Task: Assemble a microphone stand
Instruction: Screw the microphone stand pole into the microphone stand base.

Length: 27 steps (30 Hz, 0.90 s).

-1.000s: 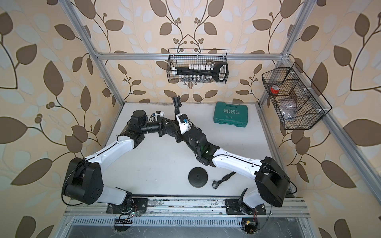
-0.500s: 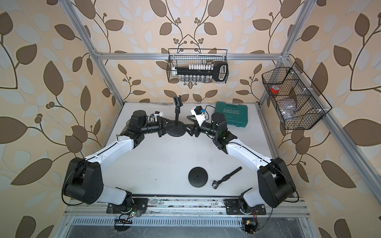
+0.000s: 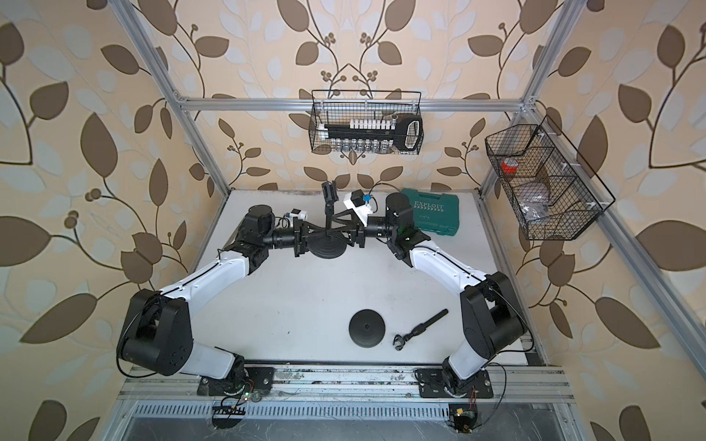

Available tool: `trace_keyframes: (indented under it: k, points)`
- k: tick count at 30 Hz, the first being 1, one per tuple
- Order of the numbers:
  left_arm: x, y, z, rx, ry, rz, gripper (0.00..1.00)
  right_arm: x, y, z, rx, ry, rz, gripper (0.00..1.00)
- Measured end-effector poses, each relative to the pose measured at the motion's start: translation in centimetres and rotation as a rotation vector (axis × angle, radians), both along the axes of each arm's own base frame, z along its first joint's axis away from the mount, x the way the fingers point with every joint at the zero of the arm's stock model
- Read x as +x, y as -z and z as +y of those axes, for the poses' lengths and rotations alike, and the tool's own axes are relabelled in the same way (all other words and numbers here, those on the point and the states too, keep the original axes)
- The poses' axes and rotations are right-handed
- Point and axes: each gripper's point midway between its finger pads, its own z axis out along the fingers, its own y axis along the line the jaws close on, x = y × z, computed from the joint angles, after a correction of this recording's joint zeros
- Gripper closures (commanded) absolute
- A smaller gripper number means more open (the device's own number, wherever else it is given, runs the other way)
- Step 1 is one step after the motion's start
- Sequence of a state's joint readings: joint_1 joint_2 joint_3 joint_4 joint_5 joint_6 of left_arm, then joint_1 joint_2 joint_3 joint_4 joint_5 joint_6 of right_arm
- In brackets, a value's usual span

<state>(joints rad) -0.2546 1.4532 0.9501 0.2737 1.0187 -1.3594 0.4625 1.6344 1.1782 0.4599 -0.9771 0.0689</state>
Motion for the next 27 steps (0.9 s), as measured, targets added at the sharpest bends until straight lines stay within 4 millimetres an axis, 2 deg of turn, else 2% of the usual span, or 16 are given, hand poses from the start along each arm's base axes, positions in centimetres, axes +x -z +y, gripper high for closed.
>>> trace_keyframes:
  k: [3, 6, 11, 19, 27]
  points:
    - [0.0, -0.1, 0.0, -0.002, 0.003, -0.003, 1.00, 0.0, 0.2, 0.4, 0.000, -0.027, 0.005, 0.56]
    - [0.0, -0.1, 0.0, -0.003, 0.004, -0.006, 1.00, -0.1, 0.6, 0.7, -0.002, -0.047, 0.009, 0.68]
    - [0.0, -0.1, 0.0, -0.004, 0.003, -0.004, 1.00, -0.5, 0.7, 1.1, 0.005, -0.068, 0.002, 0.73]
    - [0.0, -0.1, 0.0, -0.003, 0.001, 0.000, 1.00, -0.5, 0.6, 1.5, 0.021, -0.049, -0.032, 1.00]
    - [0.2, 0.2, 0.0, 0.002, -0.009, 0.004, 1.00, -0.7, 0.9, 1.0, 0.043, 0.086, -0.061, 1.00]
